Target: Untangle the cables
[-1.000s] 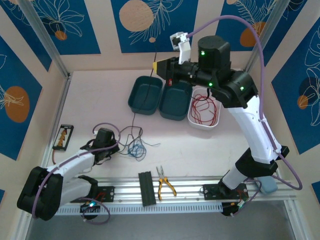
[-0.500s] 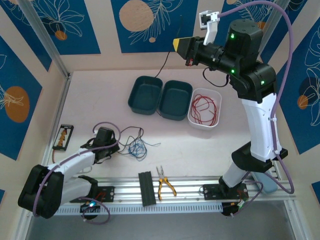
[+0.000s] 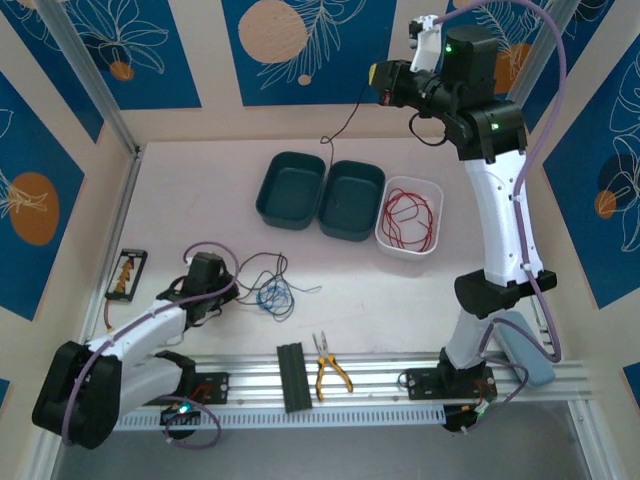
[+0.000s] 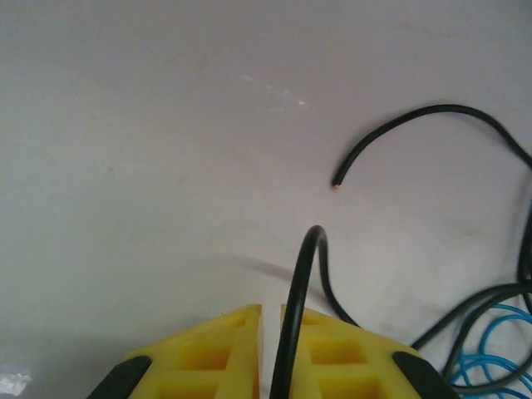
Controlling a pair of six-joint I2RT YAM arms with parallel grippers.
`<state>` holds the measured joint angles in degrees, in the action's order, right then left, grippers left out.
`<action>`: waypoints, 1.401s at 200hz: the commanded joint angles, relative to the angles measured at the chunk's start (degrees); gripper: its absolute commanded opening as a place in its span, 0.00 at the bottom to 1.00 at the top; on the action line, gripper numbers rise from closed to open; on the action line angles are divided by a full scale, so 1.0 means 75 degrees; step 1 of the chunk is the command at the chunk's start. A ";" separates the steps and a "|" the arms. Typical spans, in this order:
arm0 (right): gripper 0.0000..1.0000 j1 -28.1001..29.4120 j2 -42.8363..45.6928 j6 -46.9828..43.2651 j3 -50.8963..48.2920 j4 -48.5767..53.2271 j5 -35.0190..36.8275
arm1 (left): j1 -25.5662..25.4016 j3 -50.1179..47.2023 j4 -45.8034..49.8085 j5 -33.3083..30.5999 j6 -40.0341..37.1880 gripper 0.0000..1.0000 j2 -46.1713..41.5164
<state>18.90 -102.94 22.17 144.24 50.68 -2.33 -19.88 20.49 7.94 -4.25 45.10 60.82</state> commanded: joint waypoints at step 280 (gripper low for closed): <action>0.00 0.0298 -0.1478 -0.1673 -0.4351 0.0375 0.2409 | 0.0135 -0.0084 0.0962 0.0297 -0.0280 0.14 -0.1090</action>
<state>19.20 -109.40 12.88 108.51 50.72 12.43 -19.62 20.38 12.62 -1.93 44.01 53.82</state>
